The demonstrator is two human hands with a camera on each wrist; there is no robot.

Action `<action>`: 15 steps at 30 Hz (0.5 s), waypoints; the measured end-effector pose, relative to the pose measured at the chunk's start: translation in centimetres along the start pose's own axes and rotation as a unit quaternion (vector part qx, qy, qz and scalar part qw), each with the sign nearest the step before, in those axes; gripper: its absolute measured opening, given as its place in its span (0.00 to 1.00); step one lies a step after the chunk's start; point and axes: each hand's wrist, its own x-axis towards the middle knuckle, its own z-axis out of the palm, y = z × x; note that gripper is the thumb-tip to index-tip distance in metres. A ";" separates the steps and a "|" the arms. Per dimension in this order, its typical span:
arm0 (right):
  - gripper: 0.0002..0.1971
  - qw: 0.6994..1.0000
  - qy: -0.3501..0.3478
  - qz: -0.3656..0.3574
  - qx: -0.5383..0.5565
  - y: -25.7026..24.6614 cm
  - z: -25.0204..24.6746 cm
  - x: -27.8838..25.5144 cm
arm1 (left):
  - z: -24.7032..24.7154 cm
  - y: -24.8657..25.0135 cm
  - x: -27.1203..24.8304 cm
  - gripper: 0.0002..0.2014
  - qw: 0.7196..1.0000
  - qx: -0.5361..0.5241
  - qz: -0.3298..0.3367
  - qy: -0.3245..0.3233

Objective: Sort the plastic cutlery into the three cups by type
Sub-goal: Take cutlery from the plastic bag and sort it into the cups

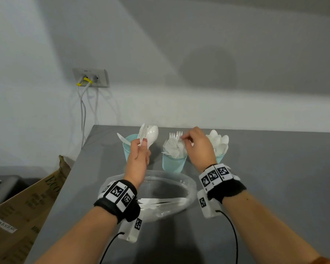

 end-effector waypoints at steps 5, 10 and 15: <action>0.09 0.985 -0.031 0.004 -0.170 1.2 0.6 -0.9 | -1.3 1.0 0.2 0.18 0.992 -0.104 -0.062 -0.043; 0.27 0.996 -0.032 -0.039 -0.077 -0.4 0.3 -1.6 | -0.6 1.2 0.3 0.16 0.975 -0.176 -0.084 -0.104; 0.29 0.991 -0.106 -0.040 0.069 -1.7 0.2 -2.3 | 3.0 2.4 -0.6 0.20 0.979 -0.081 -0.078 -0.171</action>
